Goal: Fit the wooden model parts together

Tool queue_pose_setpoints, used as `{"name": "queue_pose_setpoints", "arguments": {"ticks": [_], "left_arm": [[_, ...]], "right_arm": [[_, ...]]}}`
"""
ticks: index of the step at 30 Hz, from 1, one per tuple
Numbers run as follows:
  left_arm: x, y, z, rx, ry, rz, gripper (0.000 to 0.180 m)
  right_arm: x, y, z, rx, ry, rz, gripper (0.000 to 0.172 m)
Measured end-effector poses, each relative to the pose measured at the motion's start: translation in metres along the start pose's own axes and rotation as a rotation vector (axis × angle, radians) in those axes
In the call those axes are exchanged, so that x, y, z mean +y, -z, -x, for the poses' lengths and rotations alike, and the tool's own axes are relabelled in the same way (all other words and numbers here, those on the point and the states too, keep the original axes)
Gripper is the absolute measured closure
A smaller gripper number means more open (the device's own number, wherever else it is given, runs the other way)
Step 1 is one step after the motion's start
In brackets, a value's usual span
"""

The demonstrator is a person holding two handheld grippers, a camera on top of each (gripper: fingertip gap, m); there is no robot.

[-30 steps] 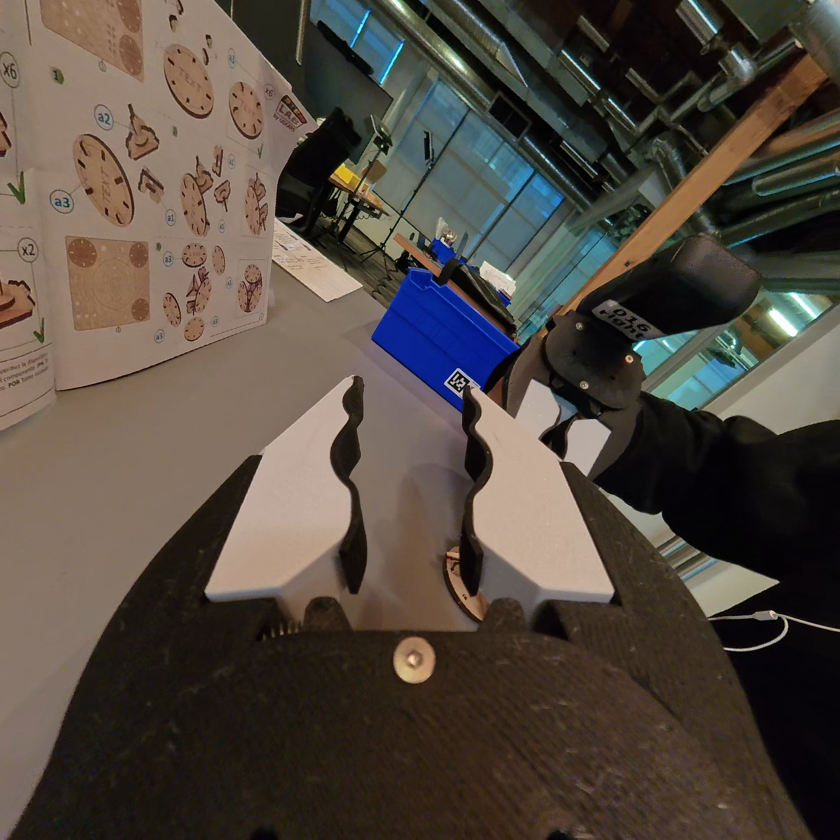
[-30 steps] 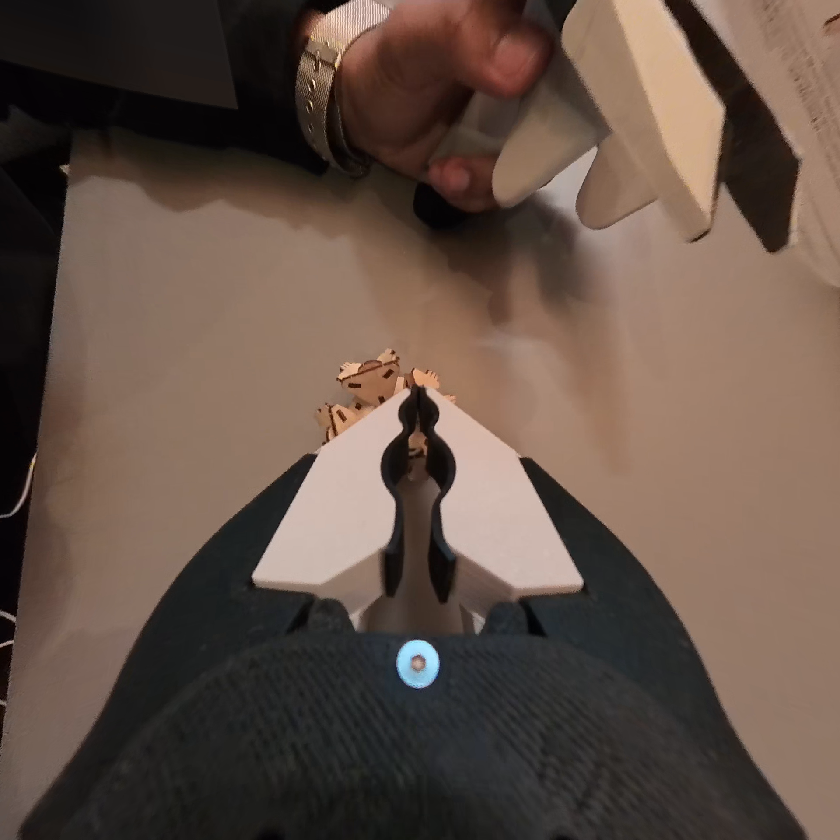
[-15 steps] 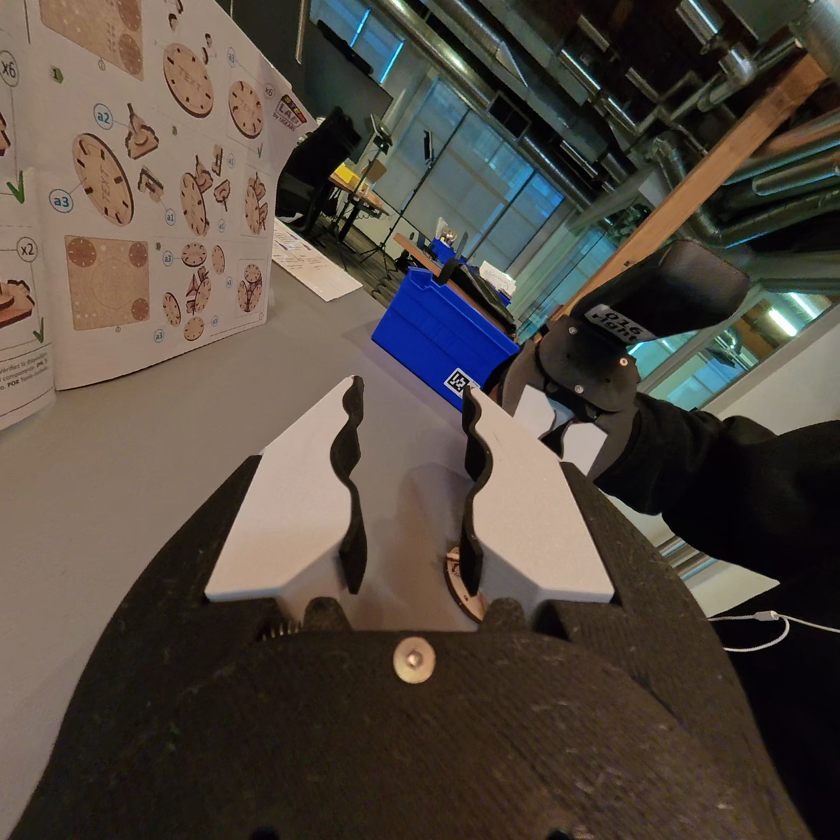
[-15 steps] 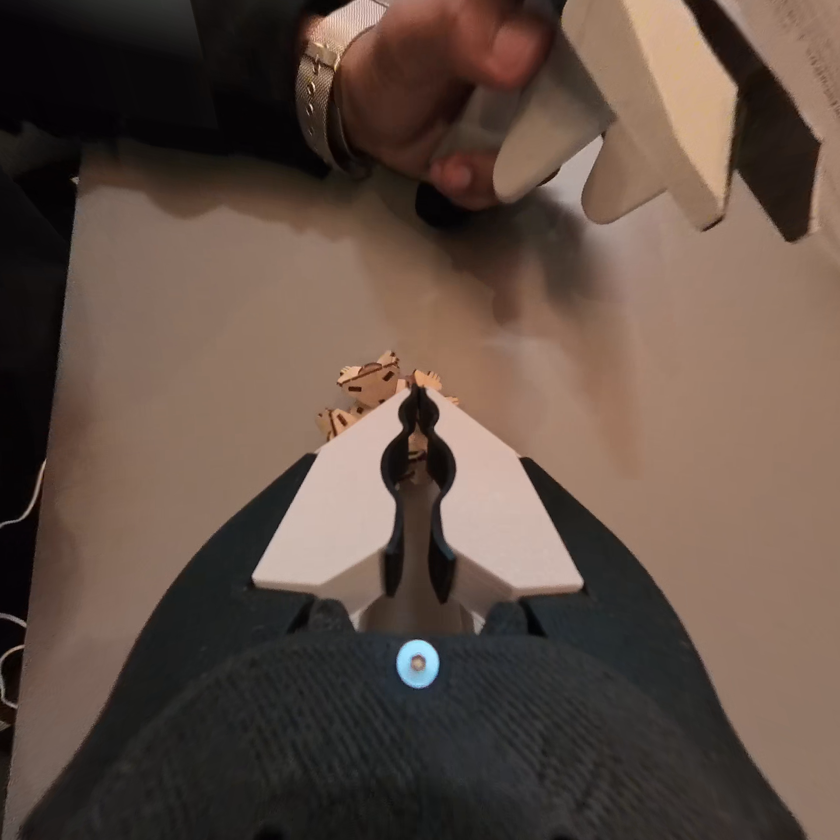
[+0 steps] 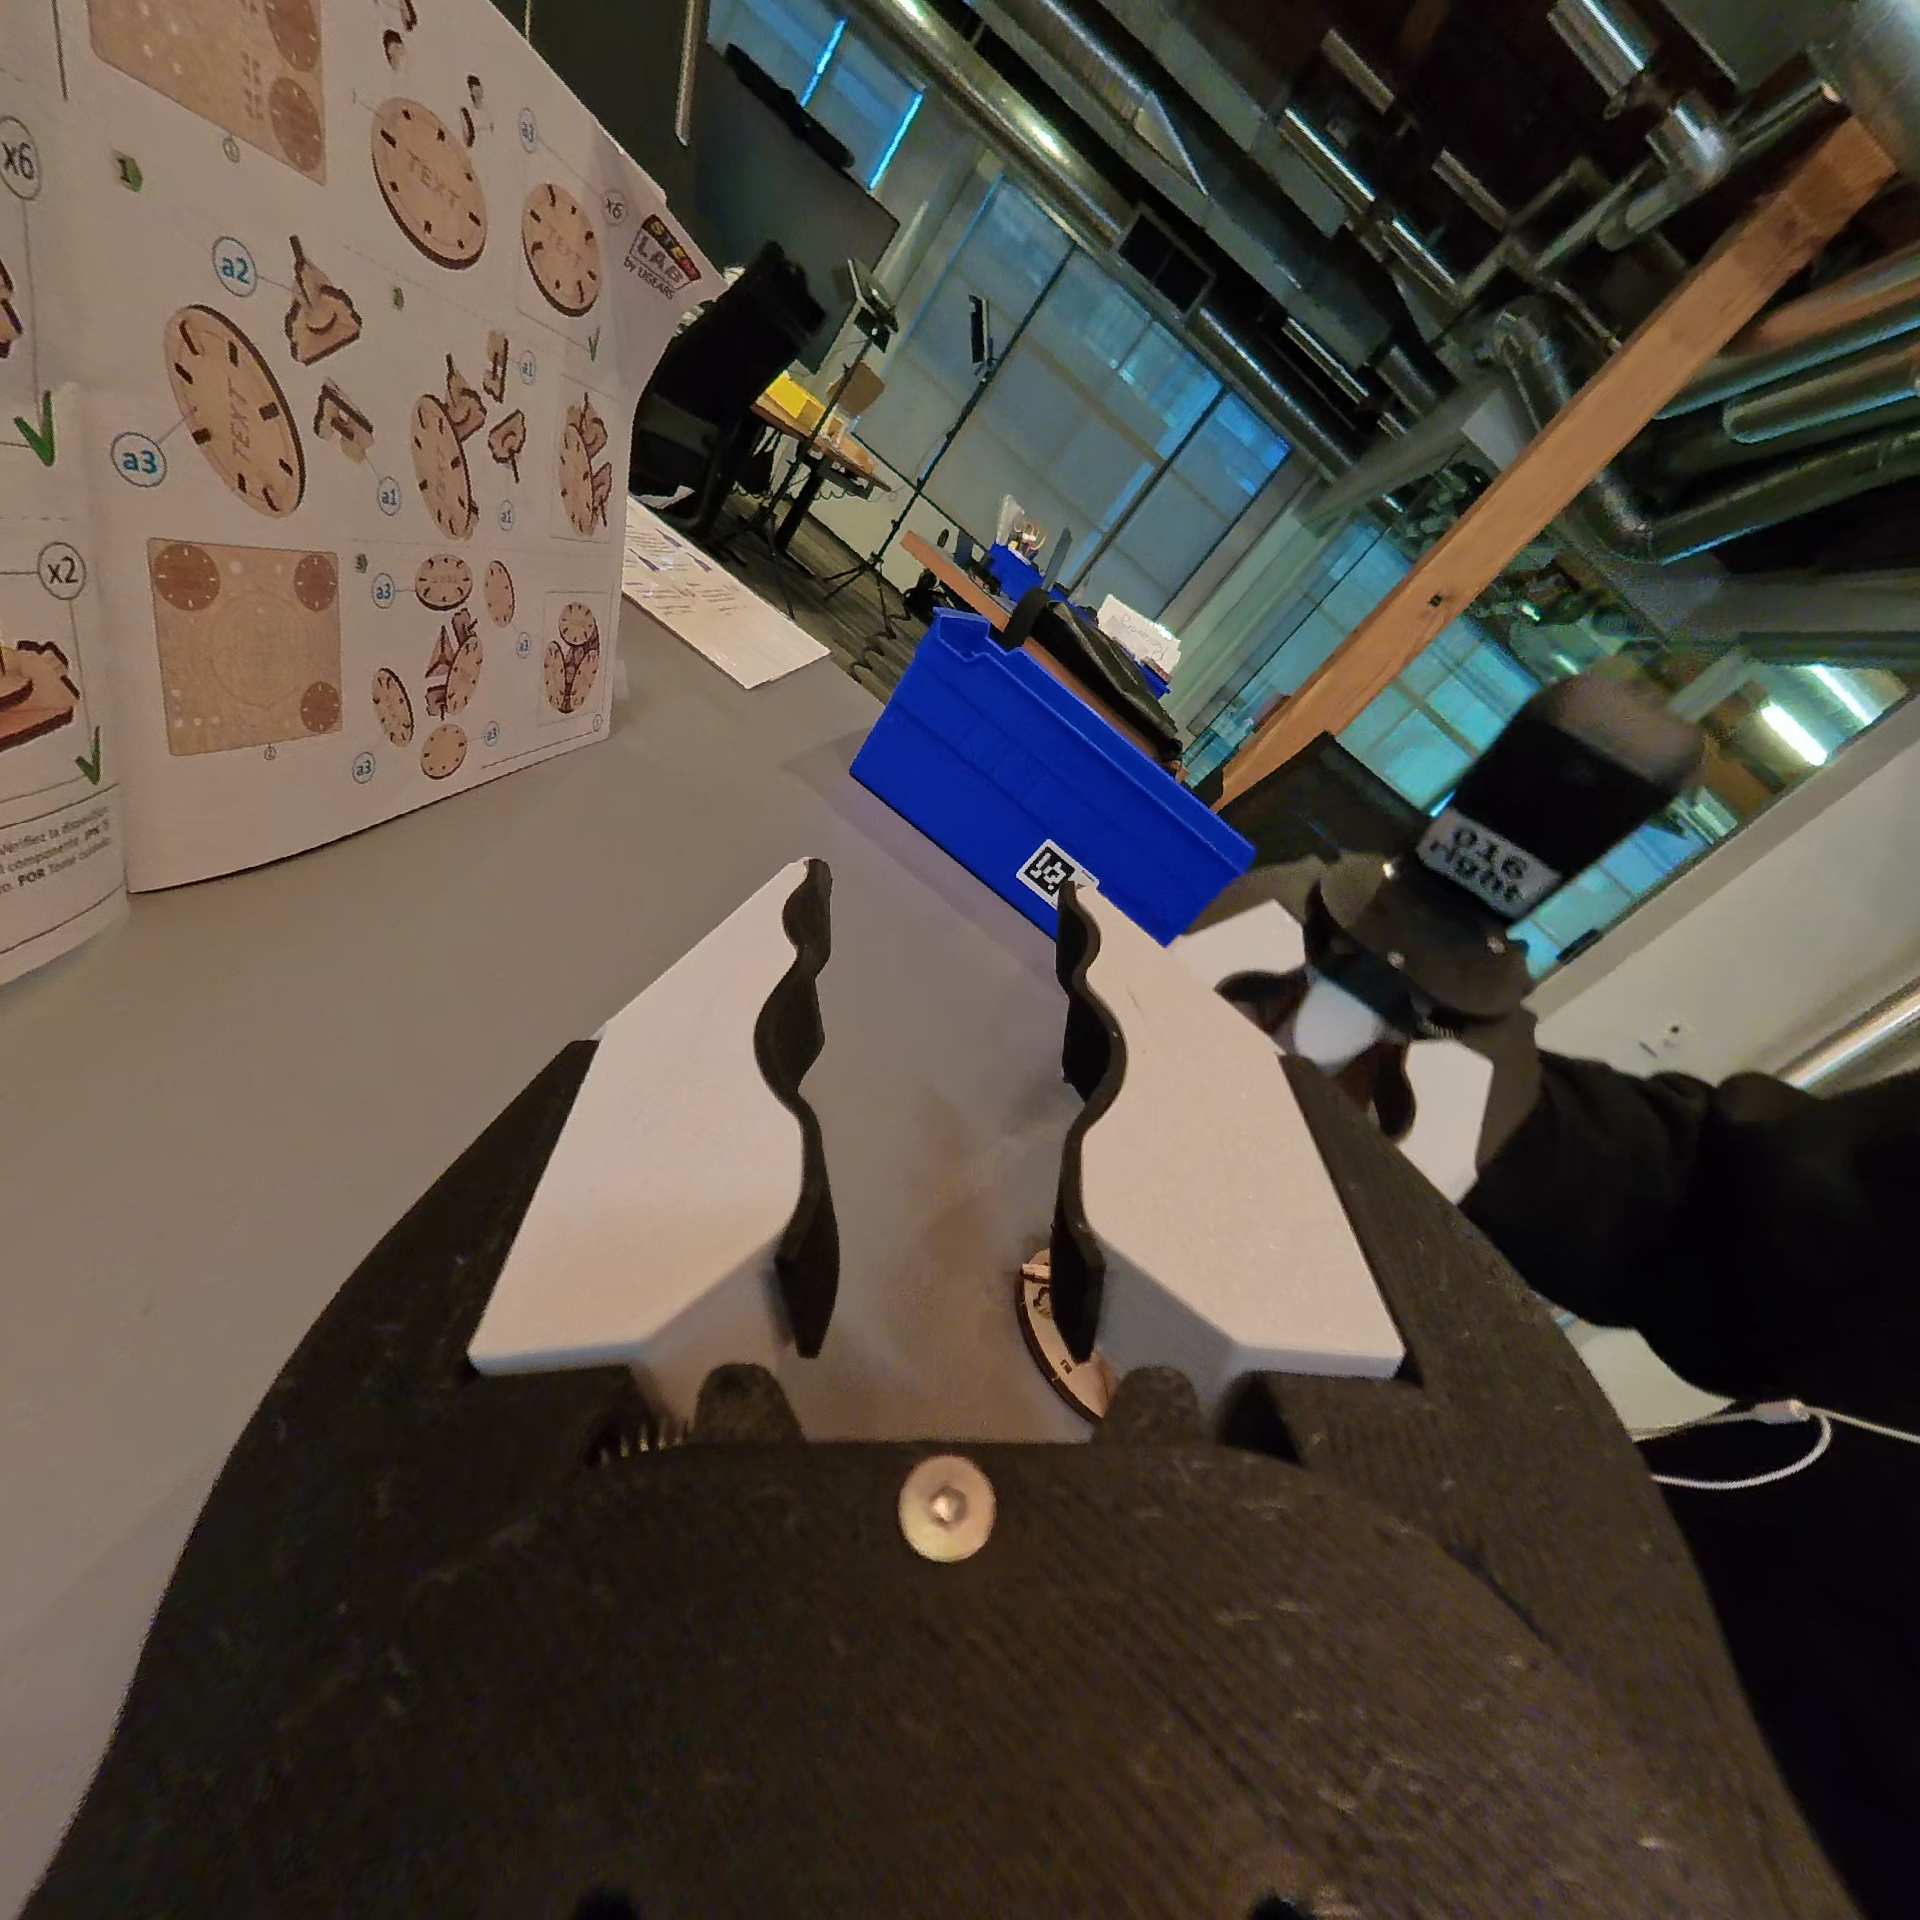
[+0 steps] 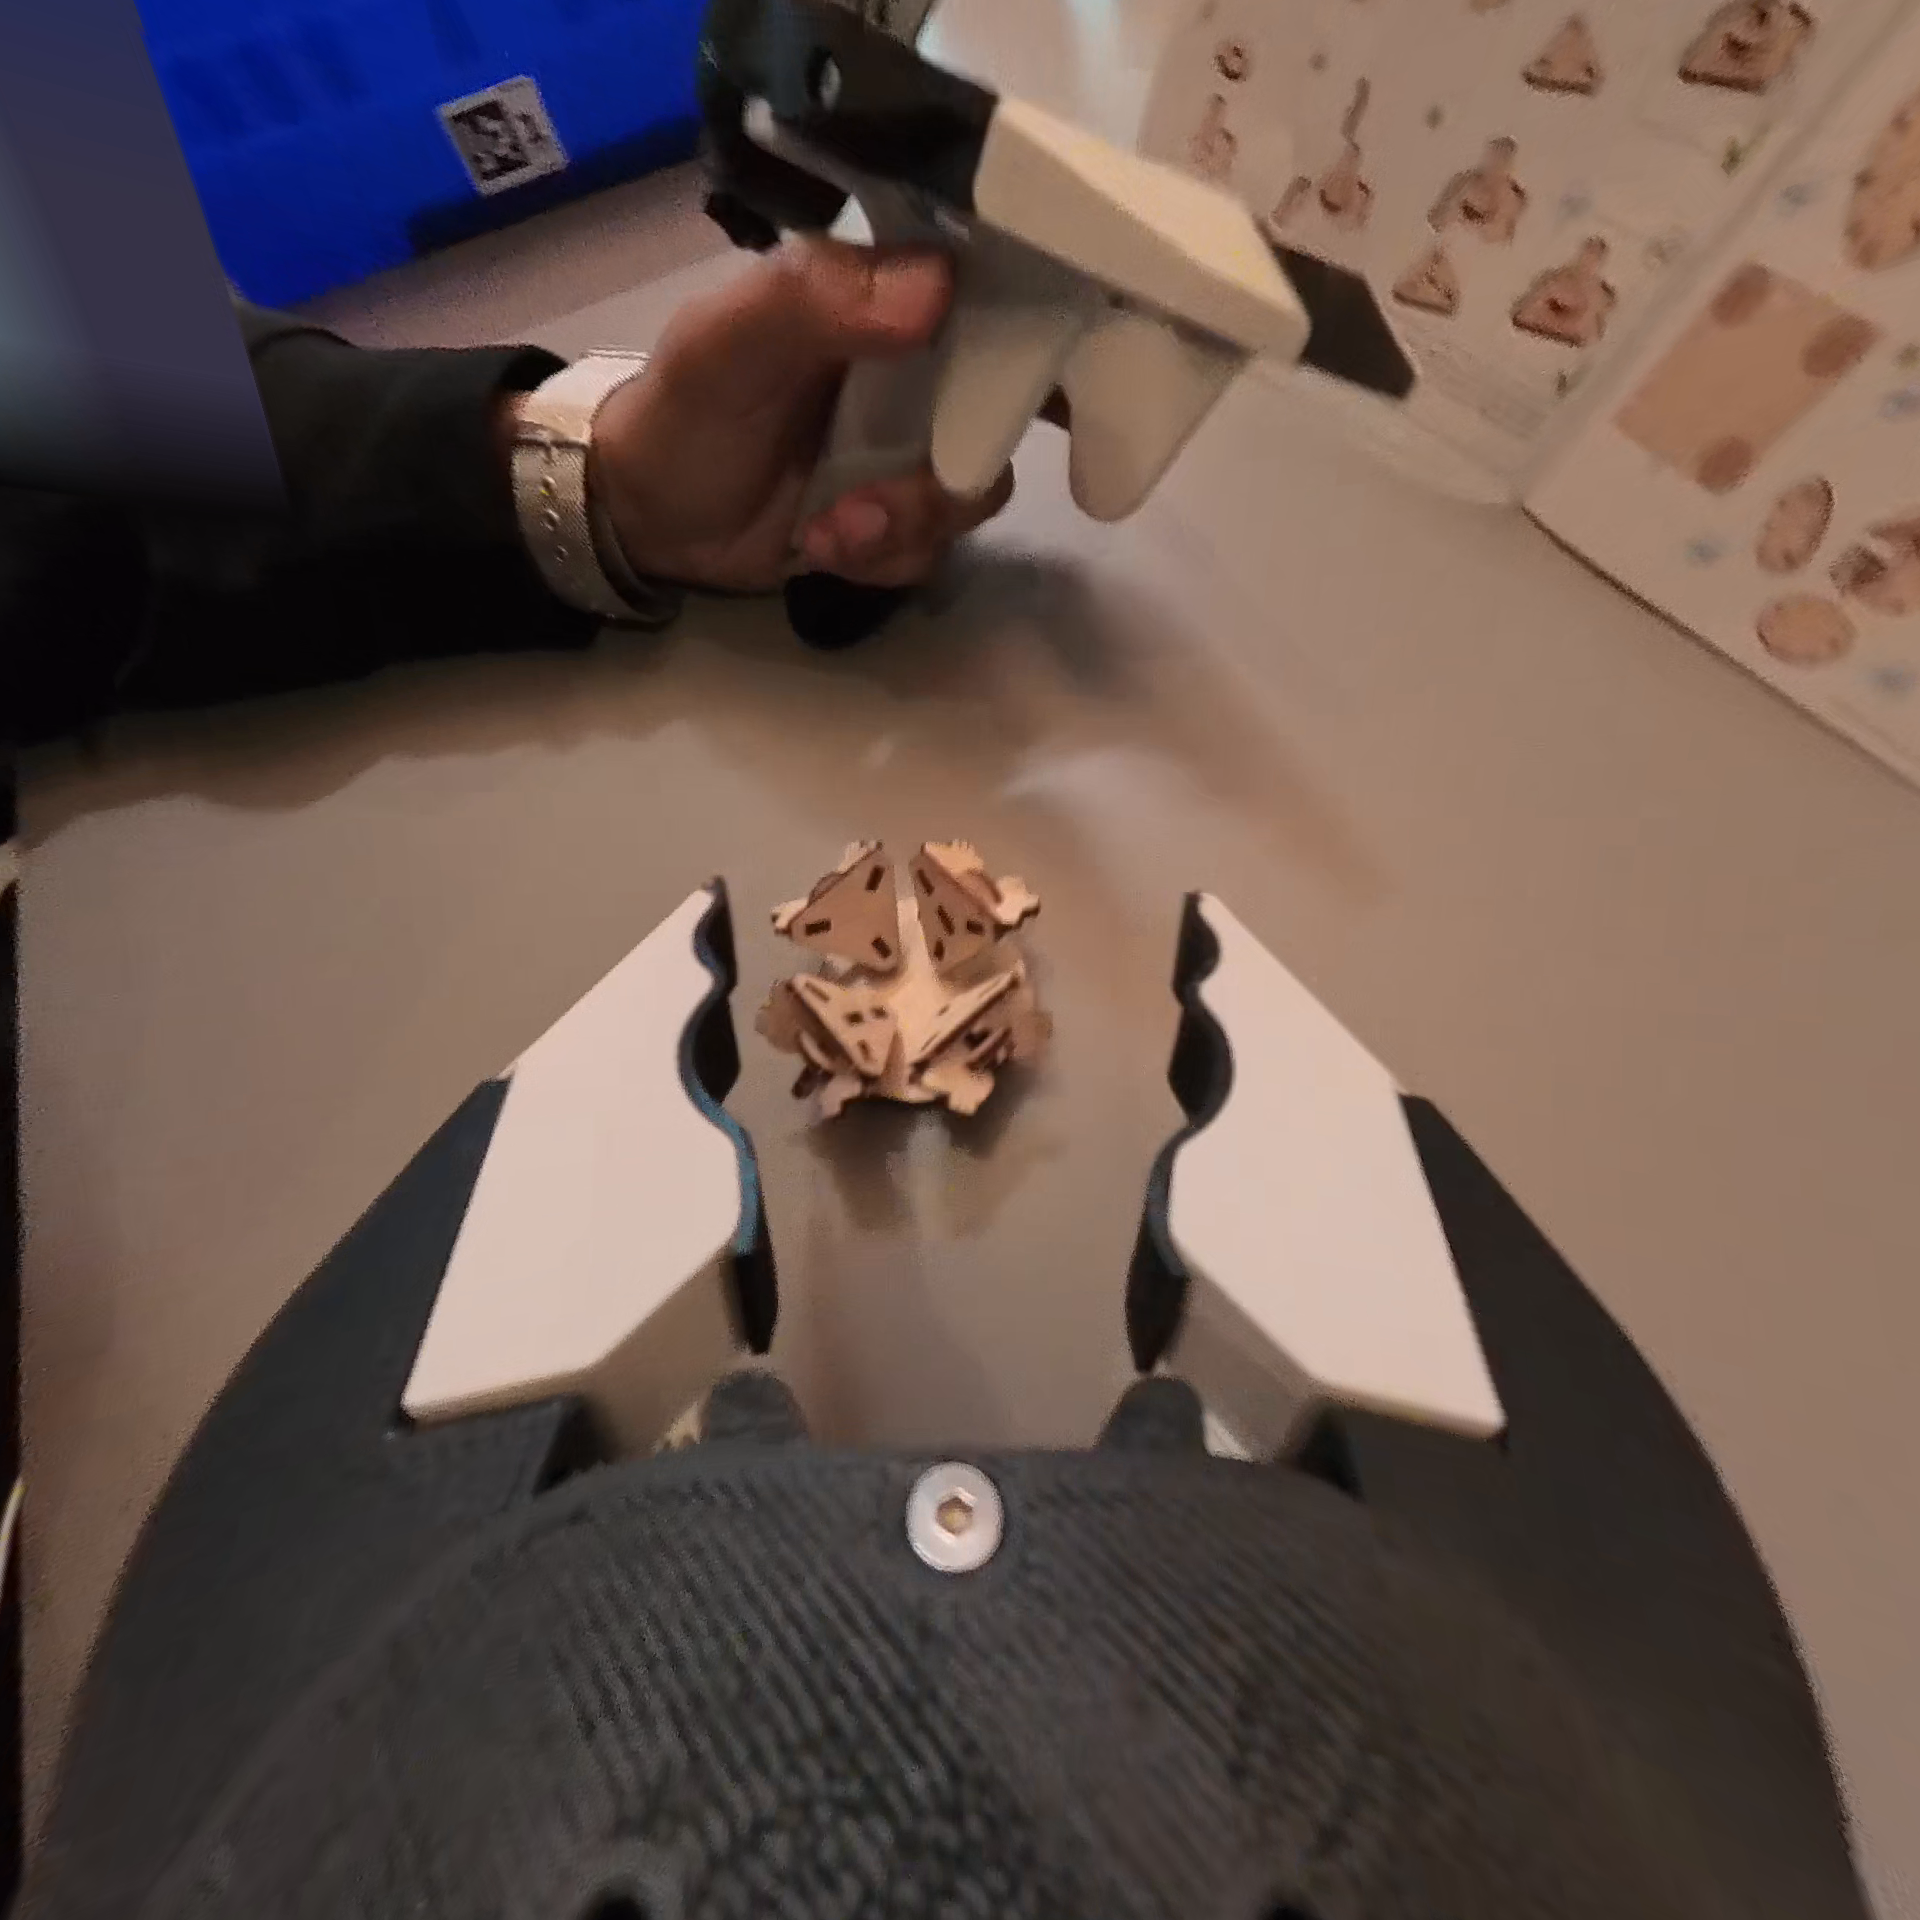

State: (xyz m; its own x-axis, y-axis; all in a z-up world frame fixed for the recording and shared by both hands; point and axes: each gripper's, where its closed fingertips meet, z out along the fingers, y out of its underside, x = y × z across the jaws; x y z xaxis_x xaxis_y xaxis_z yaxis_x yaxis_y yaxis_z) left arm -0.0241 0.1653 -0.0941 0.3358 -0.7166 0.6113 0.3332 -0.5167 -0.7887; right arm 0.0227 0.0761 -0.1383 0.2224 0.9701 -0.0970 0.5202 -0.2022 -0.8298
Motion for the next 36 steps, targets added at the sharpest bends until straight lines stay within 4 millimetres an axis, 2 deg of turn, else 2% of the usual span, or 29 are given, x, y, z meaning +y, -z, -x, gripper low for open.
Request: {"name": "queue_pose_setpoints", "arguments": {"ticks": [4, 7, 12, 14, 18, 22, 23, 27, 33, 36], "left_arm": [[0.001, -0.001, 0.000, -0.001, -0.003, 0.003, 0.139], [0.001, -0.001, 0.000, -0.004, -0.008, 0.006, 0.139], [0.001, 0.000, -0.001, -0.011, -0.017, 0.000, 0.139], [0.001, 0.000, -0.001, -0.014, -0.021, 0.000, 0.139], [0.001, 0.003, -0.002, -0.019, -0.022, -0.005, 0.139], [0.000, 0.004, -0.002, -0.021, -0.020, -0.011, 0.139], [0.001, 0.004, -0.002, -0.020, -0.017, -0.006, 0.139], [0.003, 0.002, -0.002, -0.020, -0.020, 0.007, 0.139], [0.004, 0.001, 0.000, -0.016, -0.003, 0.017, 0.139], [0.003, 0.001, 0.000, -0.015, -0.001, 0.016, 0.139]], "right_arm": [[0.022, 0.003, 0.006, 0.180, -0.087, -0.037, 0.077], [0.035, -0.001, 0.006, 0.267, -0.160, -0.028, 0.083], [0.044, -0.009, 0.006, 0.325, -0.104, 0.055, 0.083], [0.045, -0.010, 0.005, 0.324, -0.101, 0.068, 0.092], [0.051, 0.000, -0.014, 0.375, -0.151, 0.070, 0.098], [0.070, 0.030, -0.053, 0.512, -0.211, 0.093, 0.109], [0.072, 0.034, -0.056, 0.507, -0.249, 0.078, 0.109], [0.063, 0.037, -0.046, 0.441, -0.285, -0.003, 0.111], [0.063, 0.027, -0.029, 0.421, -0.203, 0.038, 0.105], [0.046, 0.036, -0.030, 0.476, -0.211, -0.072, 0.103]]}}
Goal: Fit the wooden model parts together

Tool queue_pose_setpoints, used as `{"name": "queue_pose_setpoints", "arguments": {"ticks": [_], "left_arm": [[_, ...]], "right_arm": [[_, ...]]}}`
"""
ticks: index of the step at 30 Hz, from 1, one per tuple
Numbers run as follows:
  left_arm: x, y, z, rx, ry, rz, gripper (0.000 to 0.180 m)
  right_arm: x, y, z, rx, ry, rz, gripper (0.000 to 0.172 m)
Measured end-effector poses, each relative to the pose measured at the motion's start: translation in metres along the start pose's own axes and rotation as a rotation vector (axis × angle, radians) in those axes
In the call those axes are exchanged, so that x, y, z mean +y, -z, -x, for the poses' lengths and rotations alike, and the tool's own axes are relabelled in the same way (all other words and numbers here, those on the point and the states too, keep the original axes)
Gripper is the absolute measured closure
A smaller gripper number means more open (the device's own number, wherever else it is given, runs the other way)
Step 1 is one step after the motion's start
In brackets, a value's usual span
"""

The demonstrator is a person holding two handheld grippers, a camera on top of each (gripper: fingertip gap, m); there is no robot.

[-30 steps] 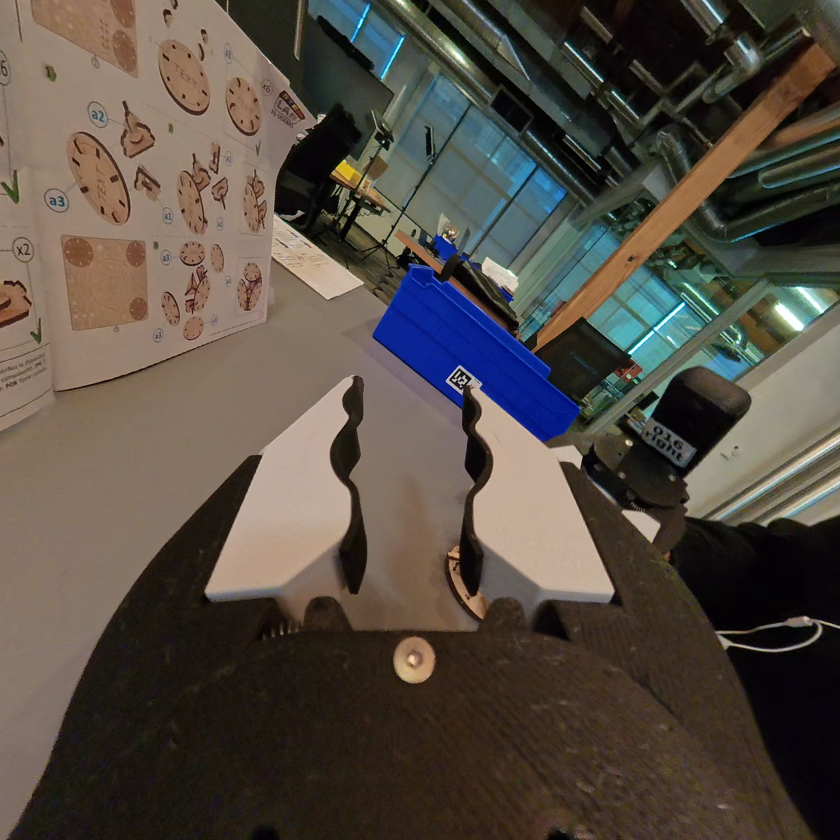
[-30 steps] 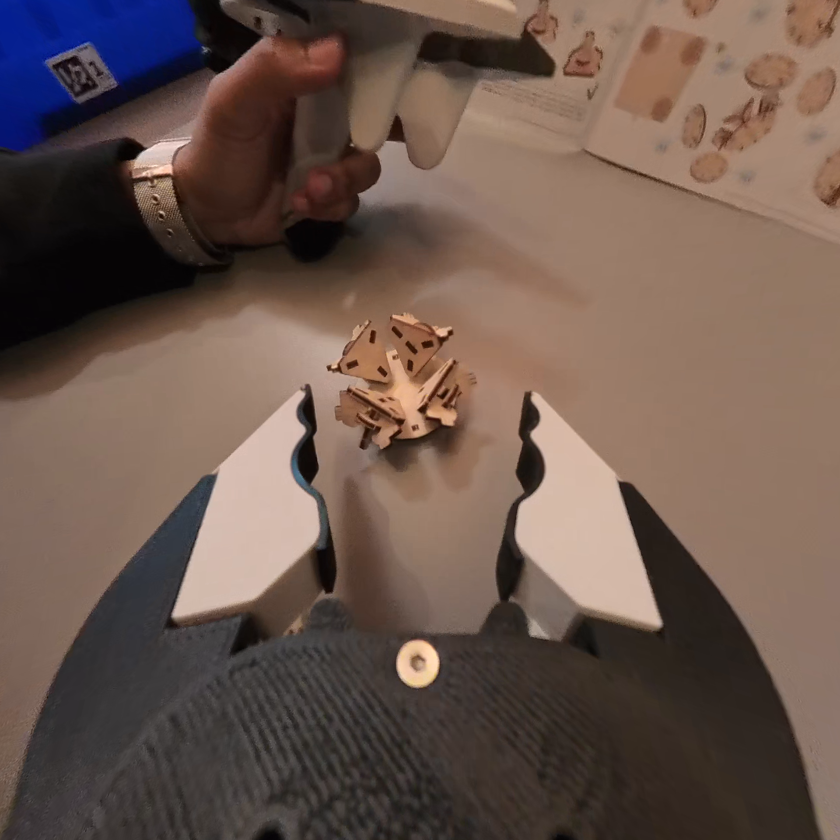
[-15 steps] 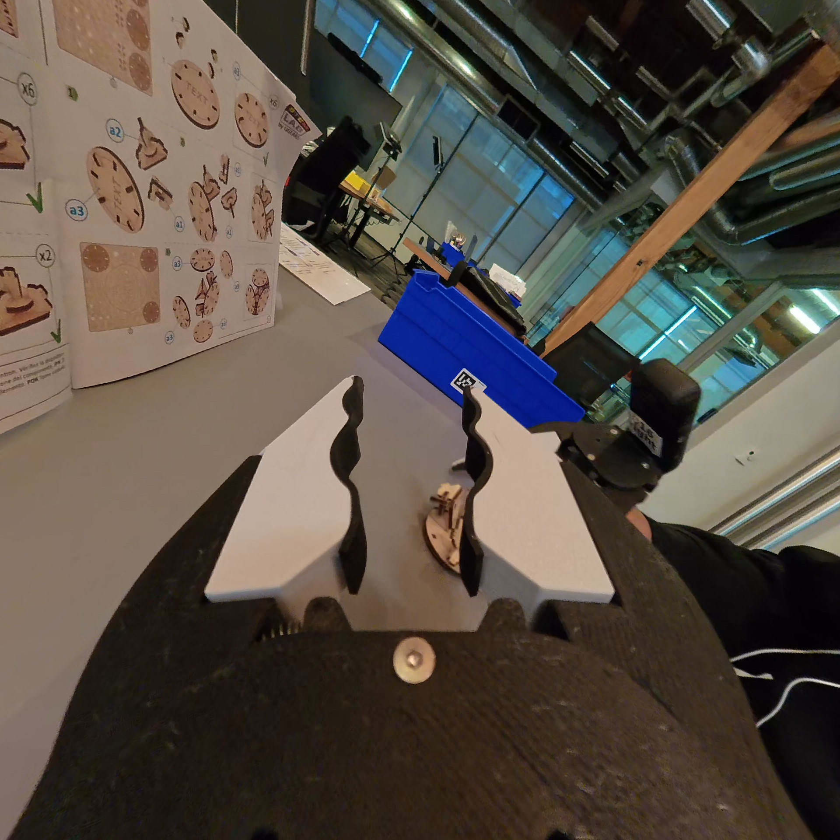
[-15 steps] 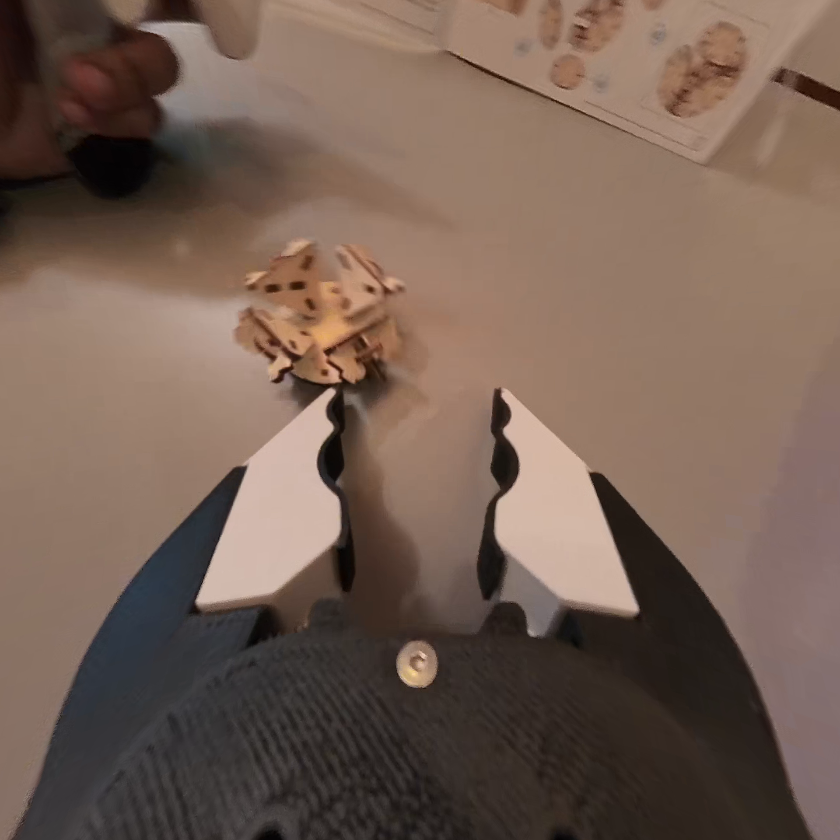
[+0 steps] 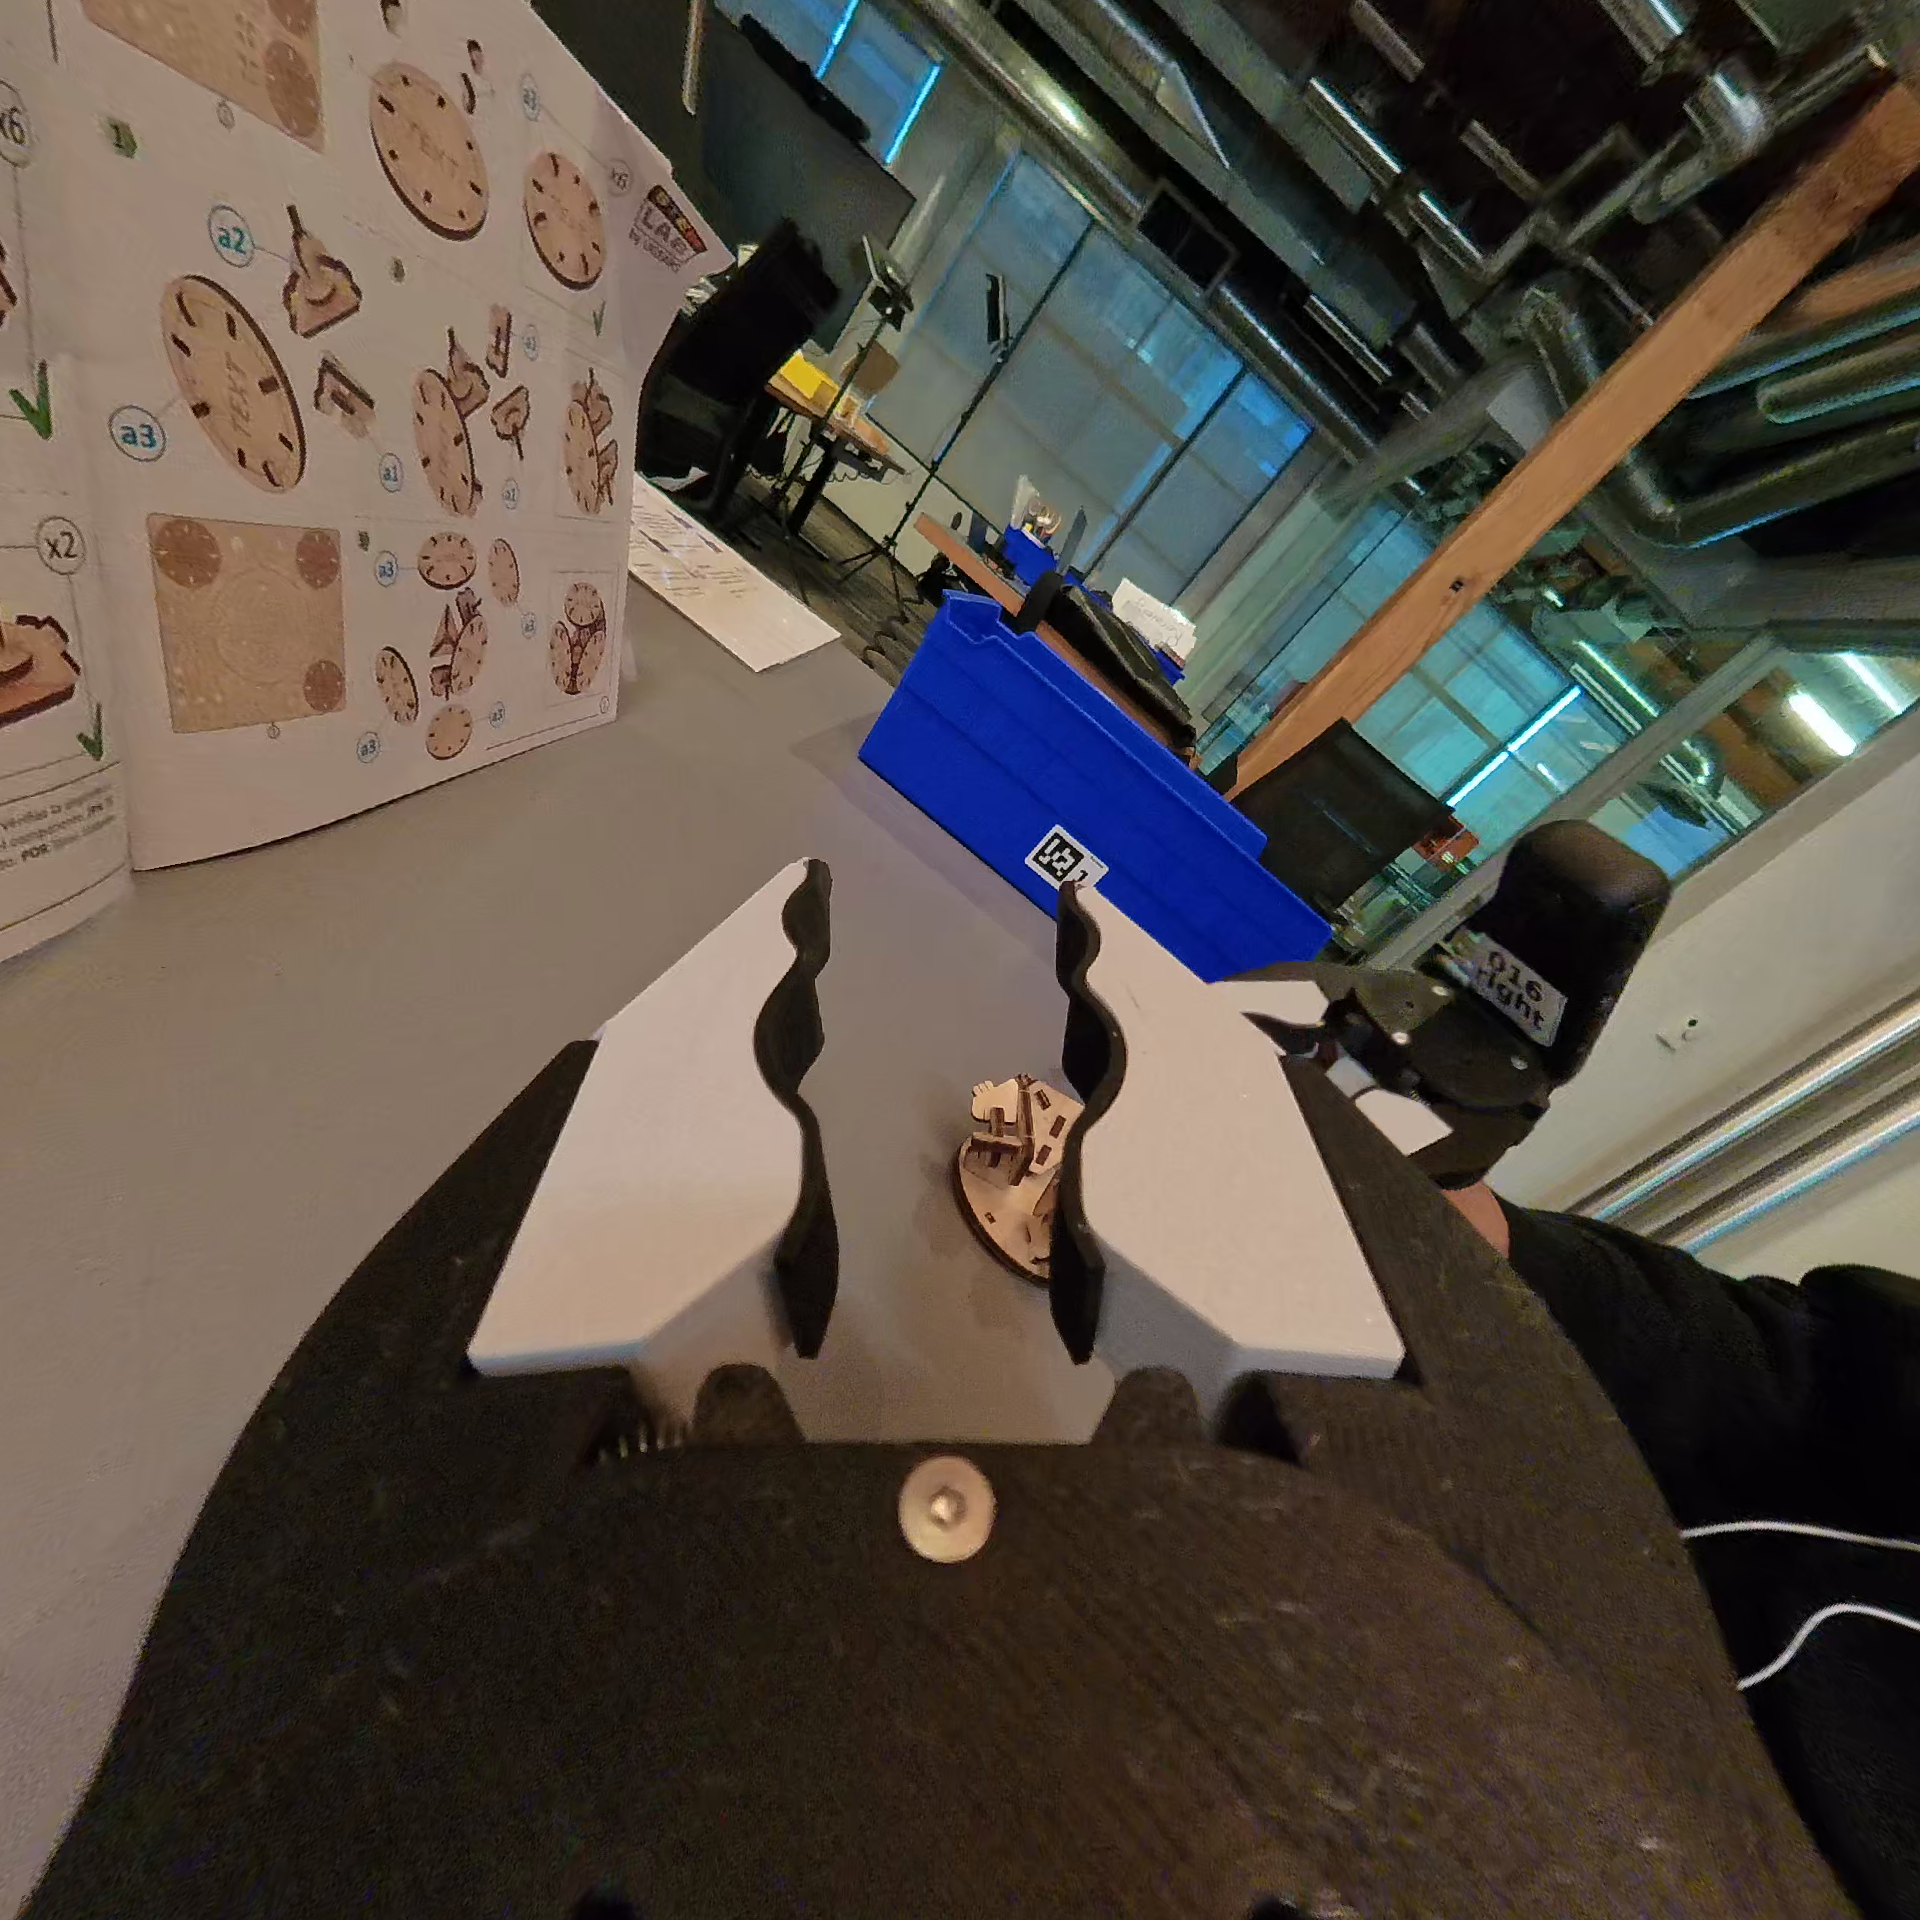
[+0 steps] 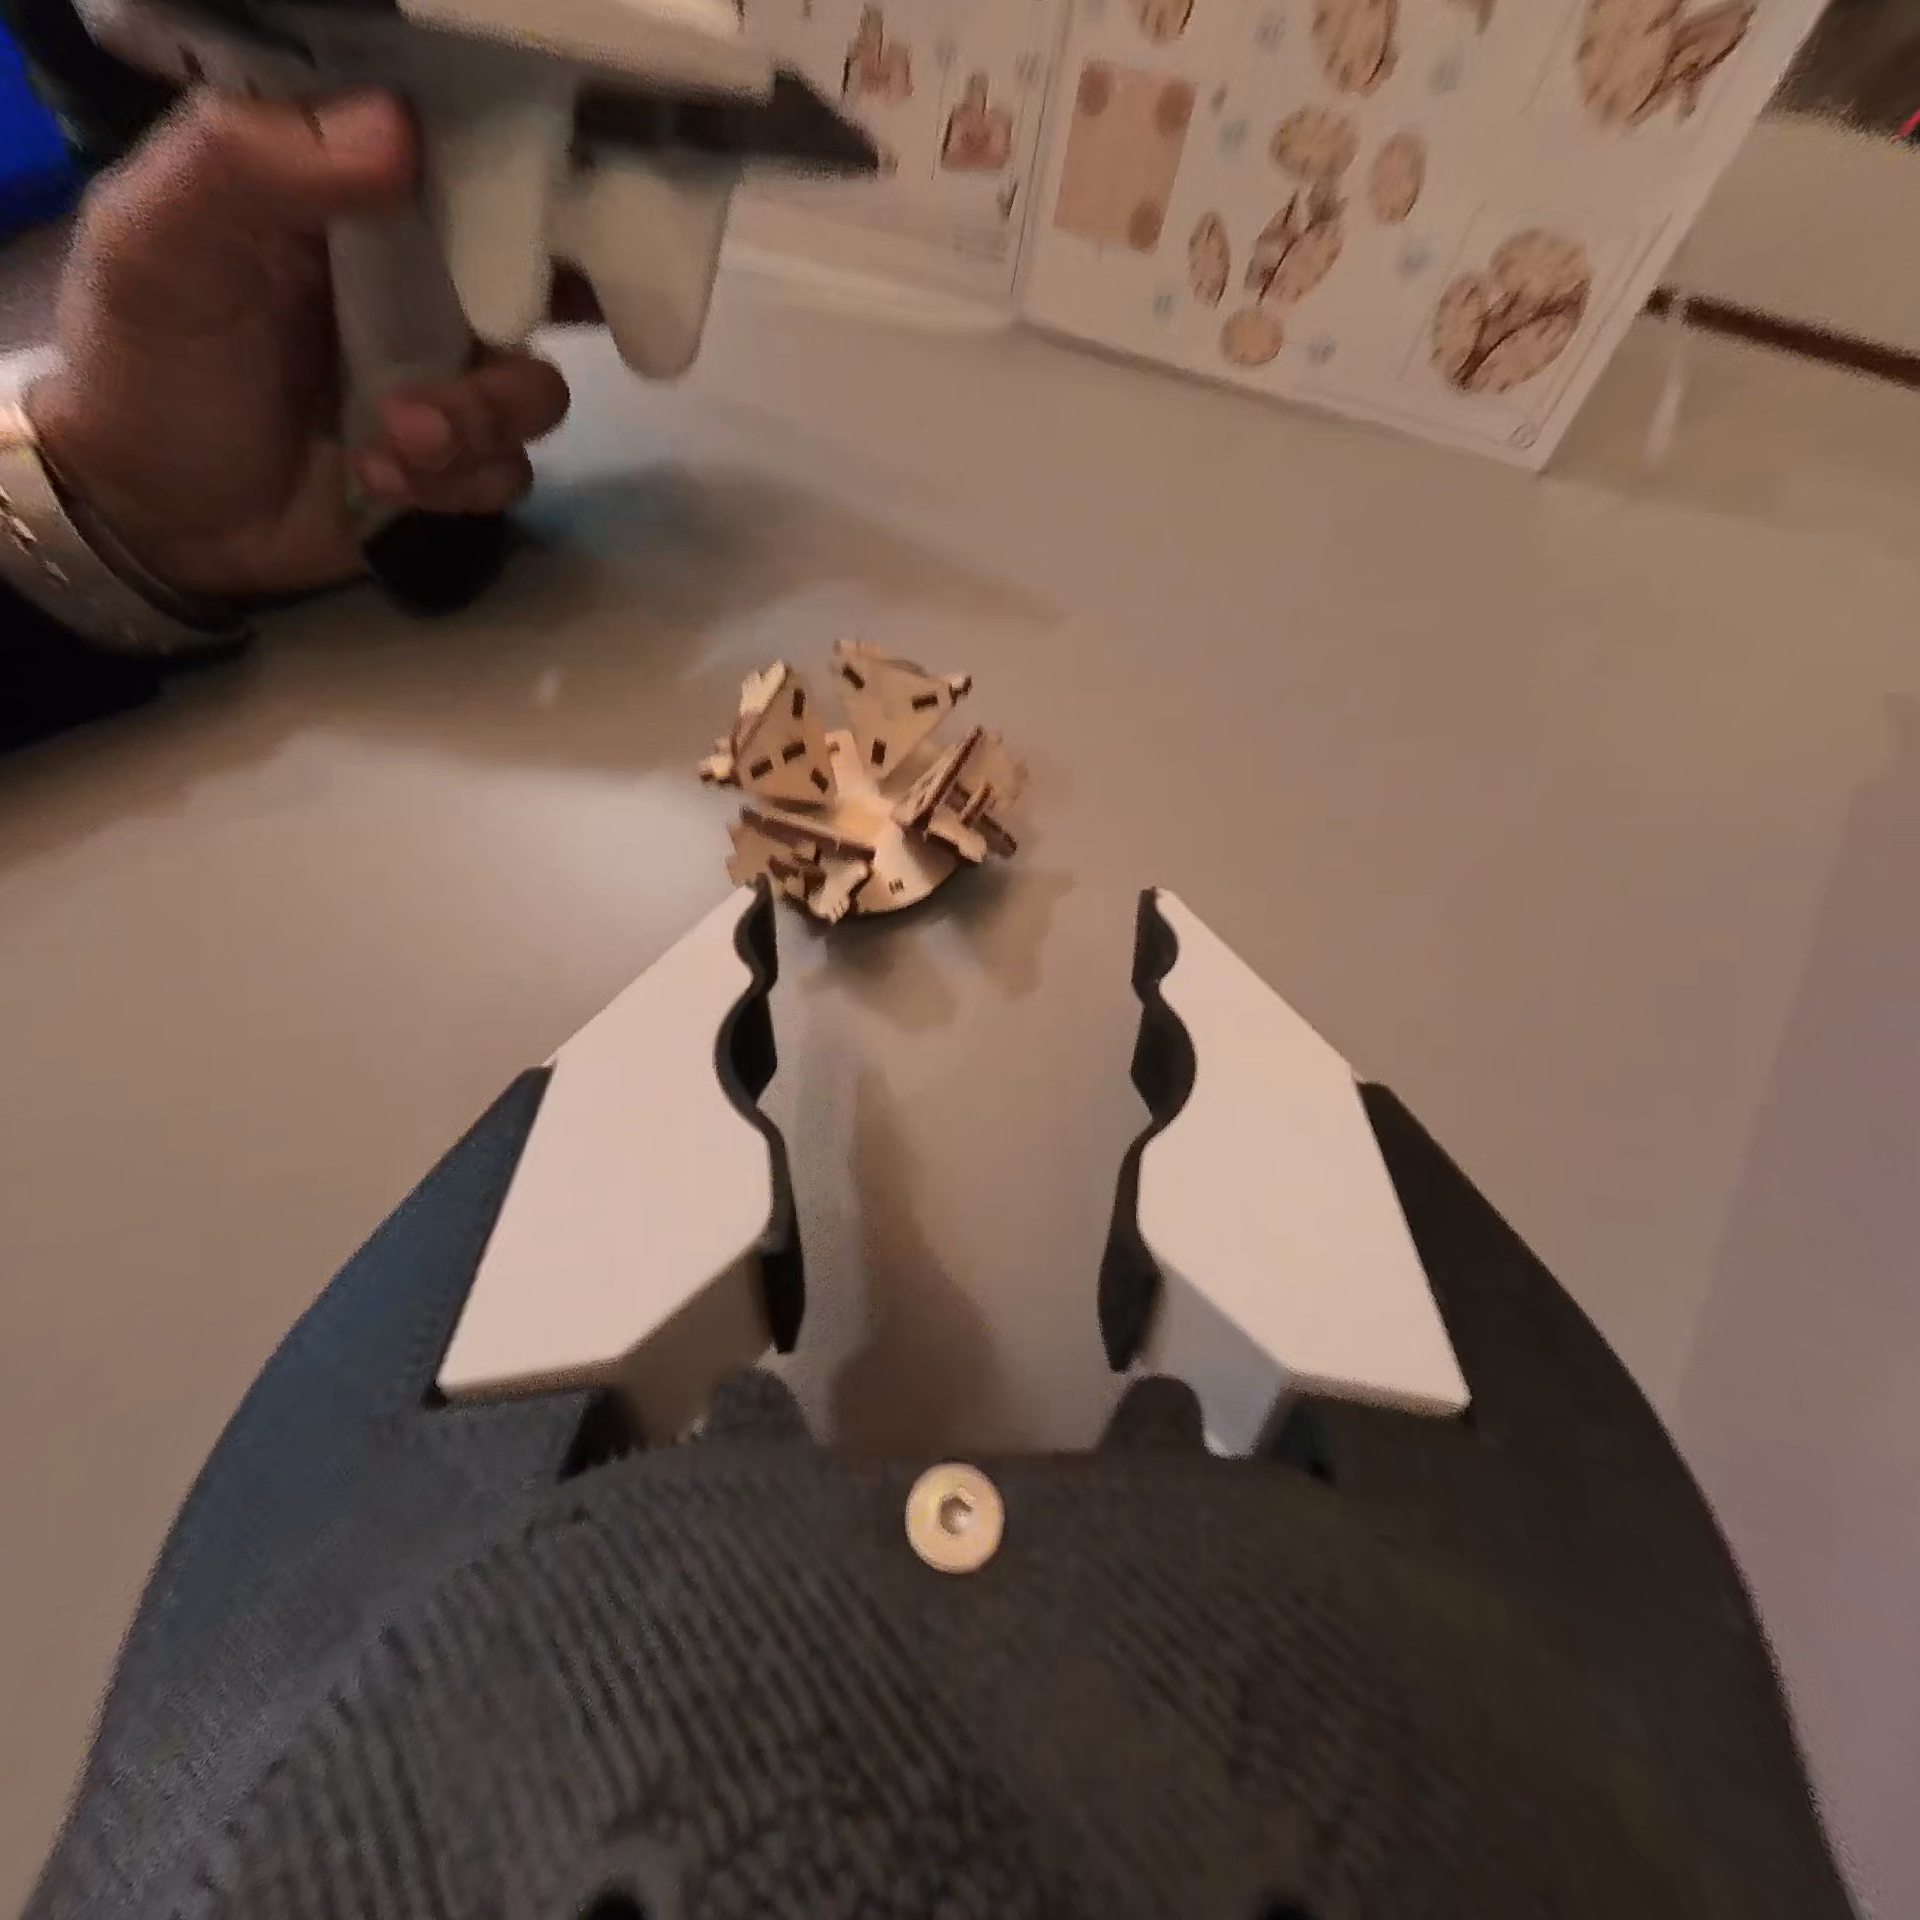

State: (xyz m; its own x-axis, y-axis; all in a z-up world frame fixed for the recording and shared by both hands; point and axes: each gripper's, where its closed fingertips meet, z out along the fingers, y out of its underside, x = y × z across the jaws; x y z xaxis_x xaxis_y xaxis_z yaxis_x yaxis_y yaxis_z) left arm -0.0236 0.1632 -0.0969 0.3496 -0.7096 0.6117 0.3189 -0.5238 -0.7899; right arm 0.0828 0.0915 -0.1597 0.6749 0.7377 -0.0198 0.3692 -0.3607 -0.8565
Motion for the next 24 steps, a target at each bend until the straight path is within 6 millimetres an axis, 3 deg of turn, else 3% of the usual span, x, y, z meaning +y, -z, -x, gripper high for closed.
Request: {"name": "queue_pose_setpoints", "arguments": {"ticks": [4, 11, 17, 20, 24], "left_arm": [[0.000, -0.001, 0.000, 0.002, 0.004, 0.003, 0.139], [0.000, -0.001, 0.001, 0.003, 0.006, 0.003, 0.139], [0.001, -0.002, 0.001, 0.003, 0.007, 0.007, 0.139], [0.001, -0.002, 0.001, 0.004, 0.007, 0.009, 0.139], [0.000, -0.002, 0.001, 0.005, 0.006, 0.004, 0.139]], "right_arm": [[-0.022, 0.004, 0.015, -0.033, 0.016, -0.072, 0.104], [-0.019, -0.025, 0.053, -0.060, 0.191, 0.075, 0.111], [0.000, -0.035, 0.047, -0.050, 0.179, 0.207, 0.121], [0.006, -0.031, 0.047, -0.061, 0.222, 0.241, 0.139], [0.017, -0.013, 0.054, -0.134, 0.217, 0.314, 0.144]]}}
